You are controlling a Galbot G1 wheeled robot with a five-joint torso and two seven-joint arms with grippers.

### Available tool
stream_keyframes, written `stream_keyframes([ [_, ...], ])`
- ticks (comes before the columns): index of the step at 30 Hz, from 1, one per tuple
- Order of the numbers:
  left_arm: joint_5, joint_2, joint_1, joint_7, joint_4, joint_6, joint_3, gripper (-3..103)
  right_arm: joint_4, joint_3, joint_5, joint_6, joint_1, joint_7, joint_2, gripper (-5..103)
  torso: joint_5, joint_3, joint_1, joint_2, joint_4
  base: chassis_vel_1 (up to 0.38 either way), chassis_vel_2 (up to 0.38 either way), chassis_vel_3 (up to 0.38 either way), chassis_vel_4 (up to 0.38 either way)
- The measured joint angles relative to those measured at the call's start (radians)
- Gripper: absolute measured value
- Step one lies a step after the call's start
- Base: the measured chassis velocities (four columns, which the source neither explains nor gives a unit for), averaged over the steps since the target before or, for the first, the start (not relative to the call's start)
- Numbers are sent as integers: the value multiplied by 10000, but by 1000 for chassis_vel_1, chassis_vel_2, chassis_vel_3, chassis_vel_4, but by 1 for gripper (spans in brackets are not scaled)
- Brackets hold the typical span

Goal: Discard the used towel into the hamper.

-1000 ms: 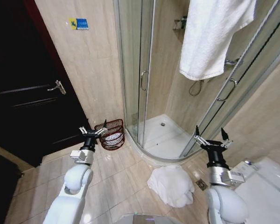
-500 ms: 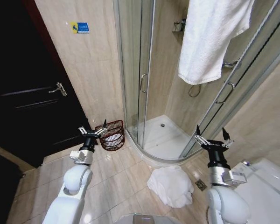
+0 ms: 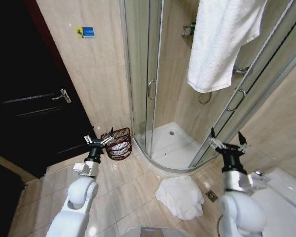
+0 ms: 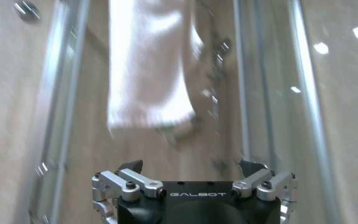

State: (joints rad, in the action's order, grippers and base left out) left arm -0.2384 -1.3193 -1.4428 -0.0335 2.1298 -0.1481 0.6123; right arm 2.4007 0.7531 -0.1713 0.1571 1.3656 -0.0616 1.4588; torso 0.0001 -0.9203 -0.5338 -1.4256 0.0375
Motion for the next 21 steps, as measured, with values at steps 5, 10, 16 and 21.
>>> stream_keyframes([
  [5, 411, -200, -79, 109, -290, -269, -53, 100, -232, 38, -1426, 143, -1399, -395, -2228, 100, 2, 16, 14, 31, -4, 0, 0, 0, 0],
  [10, 888, -439, -71, 149, -596, -423, -75, 100, -695, -35, -2646, 220, -3143, -896, -3711, 100, 5, 28, 24, 54, -2, 0, 0, 0, 0],
  [16, 1213, -476, 418, 198, -914, -67, -573, 100, -2610, -288, -3933, 234, -6321, -1126, -6268, 100, 4, 45, 38, 84, -2, 0, 0, 0, 0],
  [21, 1362, -407, 582, 288, -1087, -2, -673, 100, -3468, -932, -4425, 350, -7852, -1031, -7047, 100, 6, 52, 46, 95, -13, 0, 0, 0, 0],
])
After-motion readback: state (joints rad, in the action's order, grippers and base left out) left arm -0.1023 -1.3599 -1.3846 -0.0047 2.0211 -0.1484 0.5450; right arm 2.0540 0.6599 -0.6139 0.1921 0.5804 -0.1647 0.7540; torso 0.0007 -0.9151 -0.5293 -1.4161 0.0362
